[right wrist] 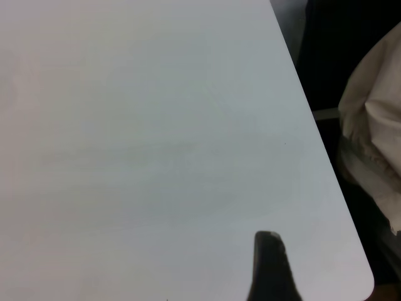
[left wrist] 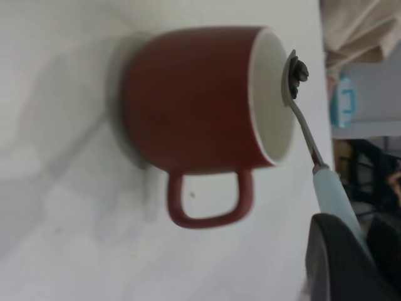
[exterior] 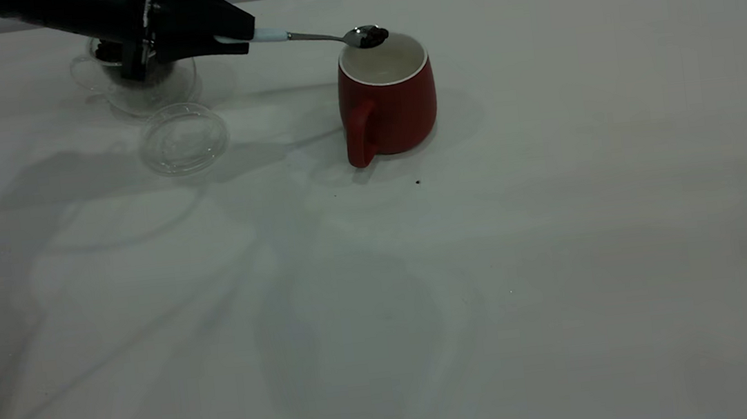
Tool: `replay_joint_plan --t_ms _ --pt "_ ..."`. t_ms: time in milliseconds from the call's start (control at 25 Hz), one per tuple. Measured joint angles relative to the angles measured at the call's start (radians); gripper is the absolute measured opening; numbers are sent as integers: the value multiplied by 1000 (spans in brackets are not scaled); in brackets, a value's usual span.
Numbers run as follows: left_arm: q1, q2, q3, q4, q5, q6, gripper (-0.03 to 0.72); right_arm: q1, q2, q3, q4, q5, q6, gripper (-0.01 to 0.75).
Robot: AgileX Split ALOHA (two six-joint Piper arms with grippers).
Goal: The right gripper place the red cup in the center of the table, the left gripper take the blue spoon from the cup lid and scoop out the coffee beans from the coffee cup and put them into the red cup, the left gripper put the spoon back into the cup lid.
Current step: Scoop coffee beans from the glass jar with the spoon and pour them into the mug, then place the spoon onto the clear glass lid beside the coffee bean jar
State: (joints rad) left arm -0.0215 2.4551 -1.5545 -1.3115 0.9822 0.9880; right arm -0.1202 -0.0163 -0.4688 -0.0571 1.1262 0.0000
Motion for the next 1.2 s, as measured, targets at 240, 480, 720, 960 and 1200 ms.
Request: replay_joint_plan --t_ms 240,480,720,960,1200 --pt "-21 0 0 -2 -78 177 125 0 0 0 0 0 0 532" --pt "-47 0 0 -7 -109 352 125 0 0 0 0 0 0 532" --pt "-49 0 0 -24 -138 427 124 0 0 0 0 0 0 532" --pt "-36 -9 0 -73 -128 360 124 0 0 0 0 0 0 532" --pt "73 -96 0 -42 -32 212 124 0 0 0 0 0 0 532"
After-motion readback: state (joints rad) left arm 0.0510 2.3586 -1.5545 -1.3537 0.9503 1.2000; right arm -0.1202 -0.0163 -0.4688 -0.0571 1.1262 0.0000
